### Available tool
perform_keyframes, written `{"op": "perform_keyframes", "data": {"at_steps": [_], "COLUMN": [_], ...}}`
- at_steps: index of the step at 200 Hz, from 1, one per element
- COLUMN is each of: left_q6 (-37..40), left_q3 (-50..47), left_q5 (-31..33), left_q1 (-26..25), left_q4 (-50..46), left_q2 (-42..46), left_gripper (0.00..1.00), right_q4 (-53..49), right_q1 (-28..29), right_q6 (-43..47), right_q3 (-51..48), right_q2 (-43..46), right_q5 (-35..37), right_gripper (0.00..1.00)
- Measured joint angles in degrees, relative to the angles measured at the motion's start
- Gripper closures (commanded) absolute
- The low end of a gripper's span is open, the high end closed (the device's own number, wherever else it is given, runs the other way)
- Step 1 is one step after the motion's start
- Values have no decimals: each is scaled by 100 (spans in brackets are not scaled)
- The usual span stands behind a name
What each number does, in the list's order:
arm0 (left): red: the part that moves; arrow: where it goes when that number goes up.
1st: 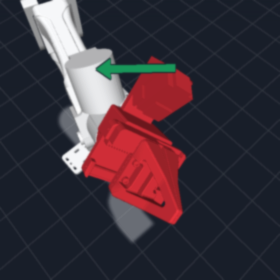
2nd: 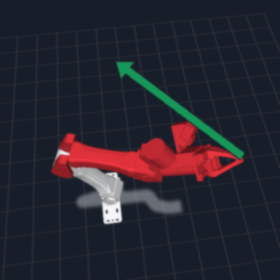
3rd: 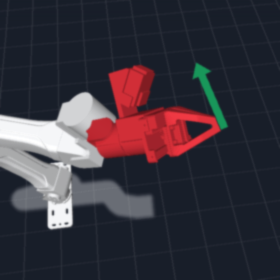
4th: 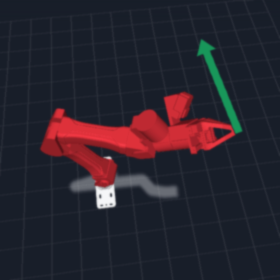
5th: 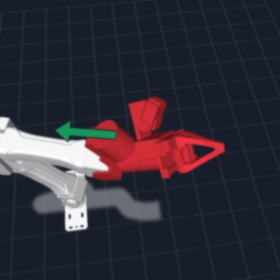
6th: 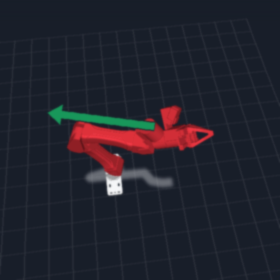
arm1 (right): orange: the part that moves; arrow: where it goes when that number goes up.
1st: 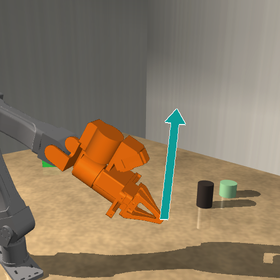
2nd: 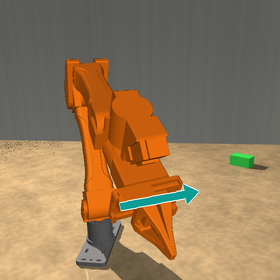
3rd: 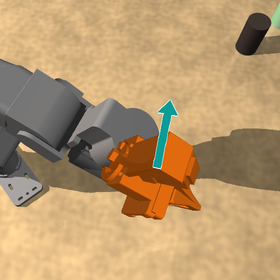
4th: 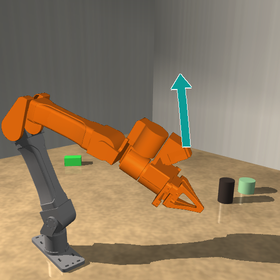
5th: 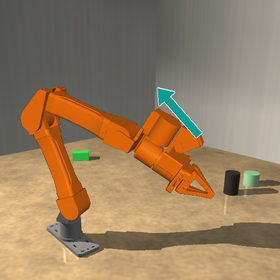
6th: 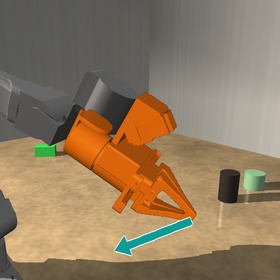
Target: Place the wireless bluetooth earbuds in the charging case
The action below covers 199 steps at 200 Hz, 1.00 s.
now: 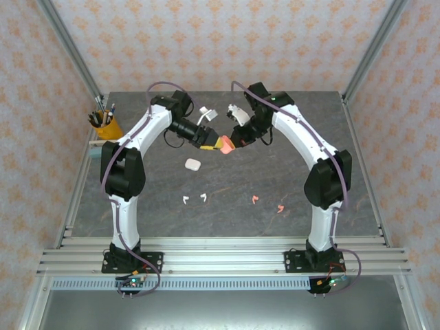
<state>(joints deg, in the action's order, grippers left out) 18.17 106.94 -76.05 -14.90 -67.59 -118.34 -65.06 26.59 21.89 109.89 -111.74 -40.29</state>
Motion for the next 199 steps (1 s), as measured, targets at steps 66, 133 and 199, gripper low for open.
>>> {"op": "perform_keyframes", "data": {"at_steps": [66, 133, 199], "left_q6": [98, 341, 402], "left_q3": [127, 129, 136], "left_q5": [-4, -7, -17], "left_q1": [-42, -90, -227], "left_q4": [-79, -306, -380], "left_q2": [0, -28, -181], "left_gripper": [50, 54, 58], "right_q4": [37, 39, 107], "right_q1": [101, 101, 101], "right_q6": [-22, -44, -85], "right_q3": [0, 0, 0], "right_q2": [-94, -94, -94], "right_q5": [-26, -57, -66], "right_gripper": [100, 100, 100]}}
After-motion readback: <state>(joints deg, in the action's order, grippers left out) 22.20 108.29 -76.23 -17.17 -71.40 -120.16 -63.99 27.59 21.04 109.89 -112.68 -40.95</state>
